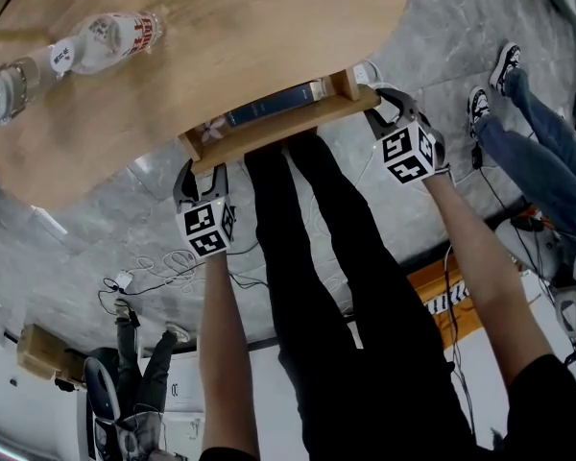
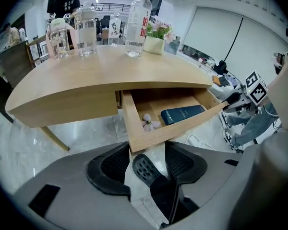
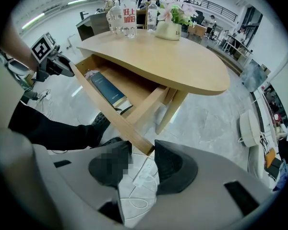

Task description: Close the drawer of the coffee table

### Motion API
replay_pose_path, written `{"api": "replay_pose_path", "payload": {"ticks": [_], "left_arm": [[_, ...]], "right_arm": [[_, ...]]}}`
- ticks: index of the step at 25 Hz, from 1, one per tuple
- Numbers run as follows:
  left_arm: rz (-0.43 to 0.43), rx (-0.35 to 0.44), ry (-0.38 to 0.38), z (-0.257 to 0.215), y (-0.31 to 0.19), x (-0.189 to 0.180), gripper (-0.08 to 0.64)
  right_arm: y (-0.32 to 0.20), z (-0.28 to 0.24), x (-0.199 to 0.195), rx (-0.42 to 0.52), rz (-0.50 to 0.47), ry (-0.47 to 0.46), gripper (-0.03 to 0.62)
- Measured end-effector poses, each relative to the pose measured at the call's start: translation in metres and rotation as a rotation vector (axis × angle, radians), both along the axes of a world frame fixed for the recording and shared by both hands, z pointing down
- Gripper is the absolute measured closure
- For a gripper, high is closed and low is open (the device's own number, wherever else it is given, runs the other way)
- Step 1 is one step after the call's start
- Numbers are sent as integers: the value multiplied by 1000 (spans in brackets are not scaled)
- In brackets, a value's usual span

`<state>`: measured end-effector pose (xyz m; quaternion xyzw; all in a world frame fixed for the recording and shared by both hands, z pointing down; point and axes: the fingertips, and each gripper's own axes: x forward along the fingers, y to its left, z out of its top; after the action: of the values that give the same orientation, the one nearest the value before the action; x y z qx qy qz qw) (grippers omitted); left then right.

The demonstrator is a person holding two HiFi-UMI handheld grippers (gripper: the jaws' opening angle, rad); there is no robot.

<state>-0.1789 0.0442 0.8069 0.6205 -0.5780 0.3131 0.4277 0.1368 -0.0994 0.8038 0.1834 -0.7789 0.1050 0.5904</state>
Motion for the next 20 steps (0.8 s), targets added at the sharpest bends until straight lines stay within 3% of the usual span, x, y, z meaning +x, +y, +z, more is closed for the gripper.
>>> {"api": "replay_pose_path", "payload": {"ticks": [20], "left_arm": [[-66,66,20,-1,-65,-31,325]], "right_arm": [[-64,-2,-27,89,75,7,445]]}}
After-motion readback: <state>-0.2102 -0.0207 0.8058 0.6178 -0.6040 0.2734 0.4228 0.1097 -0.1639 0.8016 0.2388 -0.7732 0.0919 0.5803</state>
